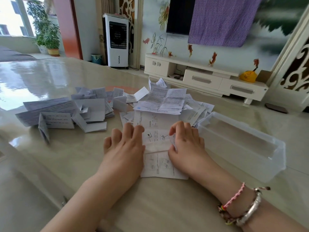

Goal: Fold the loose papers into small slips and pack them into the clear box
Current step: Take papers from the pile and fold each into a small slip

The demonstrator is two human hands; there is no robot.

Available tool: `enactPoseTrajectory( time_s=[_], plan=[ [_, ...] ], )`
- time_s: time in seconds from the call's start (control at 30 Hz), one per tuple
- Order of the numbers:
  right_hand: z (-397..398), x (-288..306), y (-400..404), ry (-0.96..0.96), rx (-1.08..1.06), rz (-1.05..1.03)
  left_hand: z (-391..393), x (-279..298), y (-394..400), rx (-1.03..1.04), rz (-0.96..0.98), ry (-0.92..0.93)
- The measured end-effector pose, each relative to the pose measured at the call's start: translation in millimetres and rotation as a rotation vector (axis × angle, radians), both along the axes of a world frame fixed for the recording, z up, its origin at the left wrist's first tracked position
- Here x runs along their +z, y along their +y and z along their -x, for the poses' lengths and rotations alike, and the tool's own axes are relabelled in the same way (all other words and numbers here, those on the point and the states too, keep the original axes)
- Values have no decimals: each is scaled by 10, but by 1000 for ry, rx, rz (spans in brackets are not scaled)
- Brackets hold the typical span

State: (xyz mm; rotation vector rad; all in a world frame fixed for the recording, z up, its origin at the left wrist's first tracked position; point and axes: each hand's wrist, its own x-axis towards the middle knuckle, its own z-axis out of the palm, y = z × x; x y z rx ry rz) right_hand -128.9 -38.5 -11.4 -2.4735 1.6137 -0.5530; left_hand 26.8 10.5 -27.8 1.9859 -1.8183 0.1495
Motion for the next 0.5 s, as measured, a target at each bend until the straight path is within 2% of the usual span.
enactPoseTrajectory(
  time_s=[0.27,0.5],
  plan=[
    [-3,-9,19,25,-13,50,-128,-22,85,-33,-11,64],
    [95,-36,-46,4,256,245,-153,97,25,-209,-19,121]
  ],
)
